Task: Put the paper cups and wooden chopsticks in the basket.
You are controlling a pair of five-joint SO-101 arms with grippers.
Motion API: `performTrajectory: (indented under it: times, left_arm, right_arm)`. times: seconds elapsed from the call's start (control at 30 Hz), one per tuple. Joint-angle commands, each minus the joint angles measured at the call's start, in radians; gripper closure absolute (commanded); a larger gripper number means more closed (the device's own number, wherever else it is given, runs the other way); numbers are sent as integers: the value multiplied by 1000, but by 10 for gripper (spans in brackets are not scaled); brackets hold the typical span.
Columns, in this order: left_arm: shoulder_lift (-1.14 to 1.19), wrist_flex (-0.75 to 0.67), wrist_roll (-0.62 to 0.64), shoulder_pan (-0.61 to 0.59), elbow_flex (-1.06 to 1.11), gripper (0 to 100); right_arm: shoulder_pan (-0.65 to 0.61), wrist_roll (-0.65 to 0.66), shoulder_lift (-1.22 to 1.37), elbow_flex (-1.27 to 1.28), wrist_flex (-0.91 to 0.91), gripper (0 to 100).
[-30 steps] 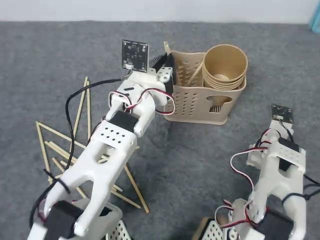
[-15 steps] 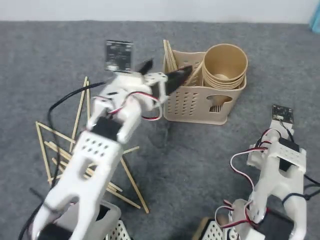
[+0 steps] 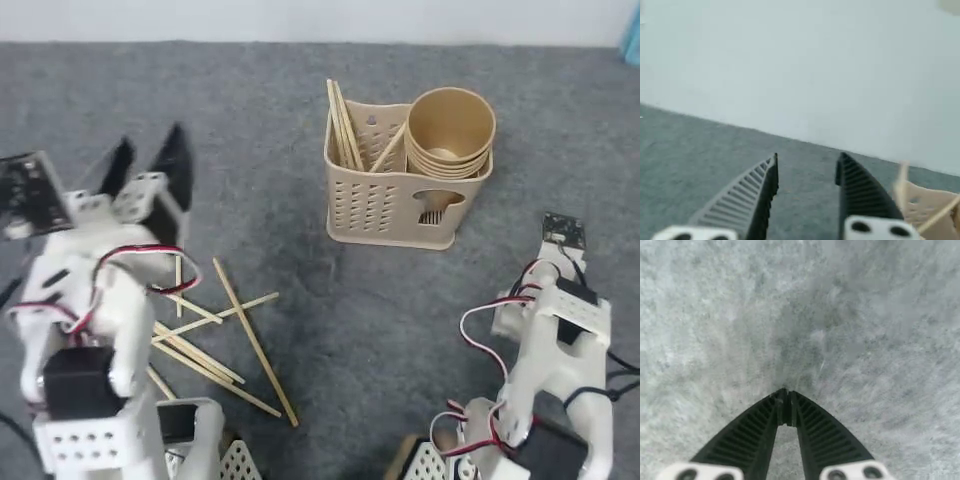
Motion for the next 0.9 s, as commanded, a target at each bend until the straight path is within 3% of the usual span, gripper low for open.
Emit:
performTrajectory:
  times: [0.0, 0.17, 0.27, 0.37, 0.67, 0.87]
  left_arm:
    - [-11, 61, 8, -118, -39, 884]
    - [-18, 138, 8, -305, 28, 923]
    - [-11, 114, -25, -483, 104, 923]
    - [-11, 40, -86, -638, 216, 923]
    - [-11, -97, -92, -819, 591, 920]
    - [-9, -222, -86, -872, 762, 920]
  right_arm:
    - [-2, 8, -74, 3, -7, 991]
    - [-2, 8, -173, 60, -8, 991]
    - [-18, 15, -275, 94, 7, 991]
    - [-111, 28, -404, 94, 76, 990]
    - [-641, 69, -696, -104, 372, 990]
    - [-972, 72, -677, -195, 349, 988]
